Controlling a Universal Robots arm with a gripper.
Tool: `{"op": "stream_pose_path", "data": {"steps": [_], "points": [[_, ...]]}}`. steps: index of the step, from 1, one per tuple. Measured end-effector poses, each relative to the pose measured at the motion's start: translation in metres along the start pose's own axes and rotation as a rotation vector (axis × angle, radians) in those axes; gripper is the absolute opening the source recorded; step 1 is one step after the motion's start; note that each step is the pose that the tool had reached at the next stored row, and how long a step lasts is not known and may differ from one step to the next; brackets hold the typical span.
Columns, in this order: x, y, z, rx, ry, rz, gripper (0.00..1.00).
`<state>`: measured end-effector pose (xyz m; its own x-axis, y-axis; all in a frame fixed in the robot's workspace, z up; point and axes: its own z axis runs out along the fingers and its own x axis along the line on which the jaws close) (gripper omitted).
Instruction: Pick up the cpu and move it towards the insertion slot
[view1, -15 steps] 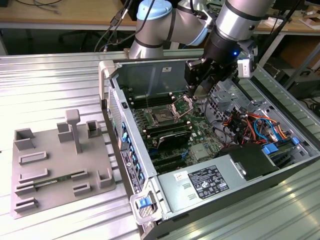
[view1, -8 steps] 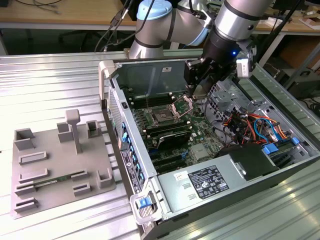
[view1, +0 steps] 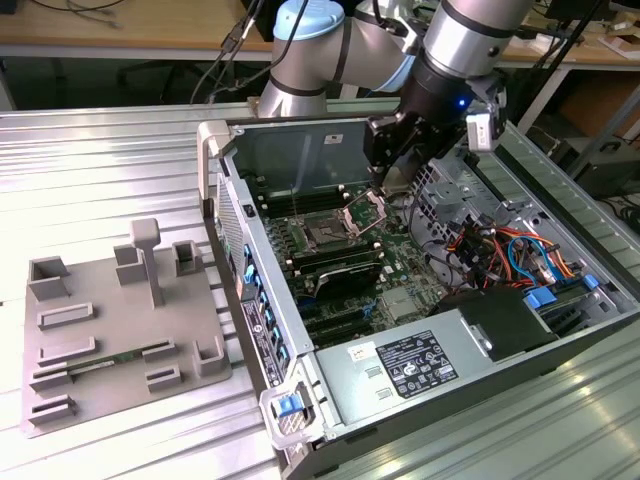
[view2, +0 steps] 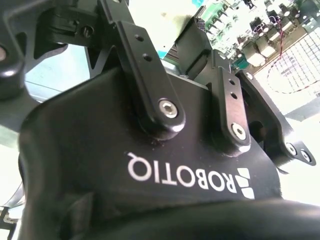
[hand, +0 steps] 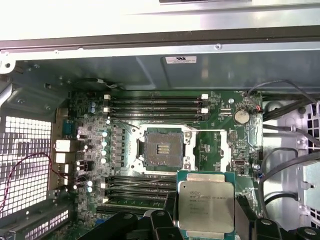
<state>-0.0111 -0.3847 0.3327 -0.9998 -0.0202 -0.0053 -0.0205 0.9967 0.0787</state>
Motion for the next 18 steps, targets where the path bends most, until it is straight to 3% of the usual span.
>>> {"op": "stream_pose_path", "data": {"steps": [18], "points": [[0.0032, 0.0141, 0.0042, 0.0000, 0.0000, 0.000, 0.54]]}}
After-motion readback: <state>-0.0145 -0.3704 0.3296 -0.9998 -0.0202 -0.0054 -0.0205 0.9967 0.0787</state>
